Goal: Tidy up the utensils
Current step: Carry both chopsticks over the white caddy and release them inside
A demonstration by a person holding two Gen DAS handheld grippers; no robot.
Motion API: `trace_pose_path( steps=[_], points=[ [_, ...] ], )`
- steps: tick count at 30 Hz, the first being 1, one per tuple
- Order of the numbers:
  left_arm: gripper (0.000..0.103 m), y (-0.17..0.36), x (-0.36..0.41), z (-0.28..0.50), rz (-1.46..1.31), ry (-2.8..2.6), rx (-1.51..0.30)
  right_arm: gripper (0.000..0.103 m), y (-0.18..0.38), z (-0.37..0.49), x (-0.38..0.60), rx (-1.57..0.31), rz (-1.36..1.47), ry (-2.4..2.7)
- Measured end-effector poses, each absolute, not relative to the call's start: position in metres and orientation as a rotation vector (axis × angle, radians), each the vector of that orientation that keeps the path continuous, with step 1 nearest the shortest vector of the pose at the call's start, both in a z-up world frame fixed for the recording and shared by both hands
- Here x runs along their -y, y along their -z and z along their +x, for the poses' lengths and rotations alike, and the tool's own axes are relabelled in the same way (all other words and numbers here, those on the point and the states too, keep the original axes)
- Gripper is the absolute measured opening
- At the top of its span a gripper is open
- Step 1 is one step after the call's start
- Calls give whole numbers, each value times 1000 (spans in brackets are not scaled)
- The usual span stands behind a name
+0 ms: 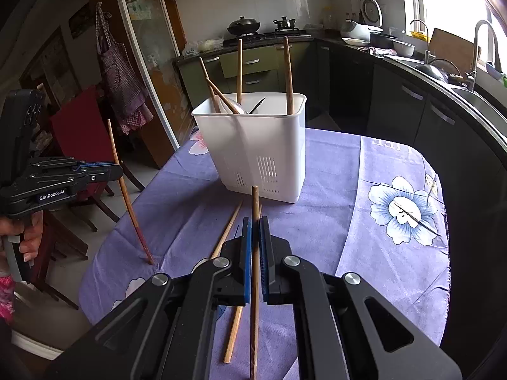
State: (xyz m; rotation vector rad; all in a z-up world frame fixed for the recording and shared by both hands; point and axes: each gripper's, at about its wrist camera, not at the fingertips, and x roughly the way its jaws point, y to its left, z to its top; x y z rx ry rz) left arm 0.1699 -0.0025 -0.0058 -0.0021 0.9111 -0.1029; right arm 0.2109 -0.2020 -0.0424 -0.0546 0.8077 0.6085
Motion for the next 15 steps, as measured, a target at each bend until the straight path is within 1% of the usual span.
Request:
trace_pose_path(
  steps=[5, 12, 15],
  points=[
    [6, -3, 4, 167, 0, 116, -892, 5, 38, 205, 212, -778, -36, -618],
    [6, -18, 10, 173, -1, 134, -867, 5, 1, 200, 220, -701, -19, -620],
    [6, -28, 12, 180, -12, 142, -854, 5, -24, 205, 223, -659, -6, -621]
  ],
)
